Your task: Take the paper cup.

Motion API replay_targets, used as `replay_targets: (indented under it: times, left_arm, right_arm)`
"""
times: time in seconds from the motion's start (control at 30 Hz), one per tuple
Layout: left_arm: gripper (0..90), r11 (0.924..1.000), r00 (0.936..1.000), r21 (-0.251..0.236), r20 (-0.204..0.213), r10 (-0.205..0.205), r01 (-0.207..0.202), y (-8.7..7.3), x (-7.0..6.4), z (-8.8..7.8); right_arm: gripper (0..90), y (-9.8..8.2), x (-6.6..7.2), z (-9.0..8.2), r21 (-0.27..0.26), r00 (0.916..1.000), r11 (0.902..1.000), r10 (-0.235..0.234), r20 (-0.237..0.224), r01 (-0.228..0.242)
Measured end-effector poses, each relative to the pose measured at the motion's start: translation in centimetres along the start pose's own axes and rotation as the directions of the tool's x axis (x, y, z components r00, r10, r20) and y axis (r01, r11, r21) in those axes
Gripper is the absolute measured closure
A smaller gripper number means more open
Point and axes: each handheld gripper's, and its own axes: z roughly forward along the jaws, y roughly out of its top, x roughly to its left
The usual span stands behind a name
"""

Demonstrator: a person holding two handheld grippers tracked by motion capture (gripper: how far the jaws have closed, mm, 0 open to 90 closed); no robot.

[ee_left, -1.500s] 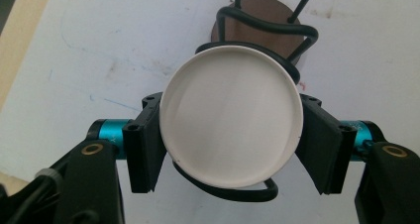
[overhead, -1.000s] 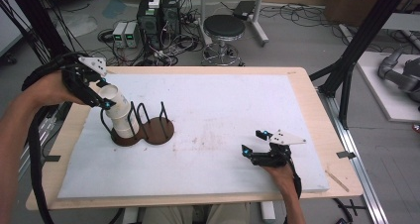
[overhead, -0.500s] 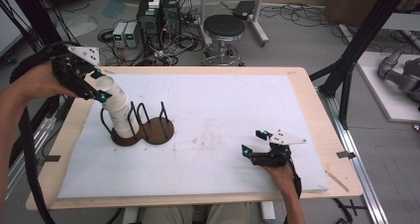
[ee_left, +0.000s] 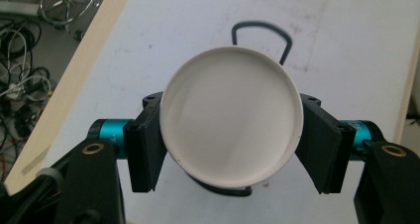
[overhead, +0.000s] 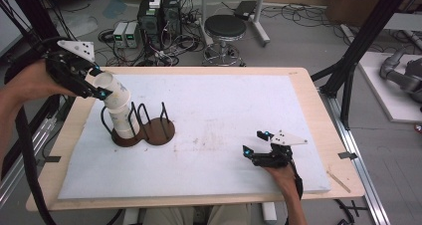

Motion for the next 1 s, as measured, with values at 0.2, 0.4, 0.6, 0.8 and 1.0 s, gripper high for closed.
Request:
replay_targets:
  times: [0.2, 0.4, 0.6, 0.8, 1.0]
  left_arm:
    - [34.8, 0.9977, 0.9998, -0.067, 0.017, 0.006, -0.005, 0.4, -1.1, -0.4]
    - [34.8, 0.9932, 0.9997, -0.116, 0.019, 0.015, -0.013, 0.8, -2.1, -0.6]
    - [34.8, 0.9886, 0.9995, -0.15, 0.028, 0.012, -0.007, 1.2, -3.7, -0.3]
    - [34.9, 0.9799, 0.9991, -0.199, 0.038, 0.019, -0.011, 1.6, -5.2, 0.4]
    - [35.3, 0.9688, 0.9985, -0.248, 0.052, 0.019, -0.006, 1.9, -6.1, 0.9]
  right_arm:
    - [18.0, 0.0, 0.0, 0.0, -0.001, 1.0, 1.0, -0.001, 0.0, 0.001]
    - [18.0, 0.0, 0.1, 0.0, -0.002, 1.0, 1.0, -0.003, 0.001, 0.003]
    - [18.0, 0.0, 0.0, 0.0, 0.001, 1.0, 1.0, 0.0, -0.003, 0.0]
    - [18.0, 0.0, 0.1, 0.0, 0.0, 1.0, 1.0, -0.004, -0.001, 0.004]
    - [18.0, 0.0, 0.1, 0.0, 0.001, 1.0, 1.0, -0.001, -0.003, 0.001]
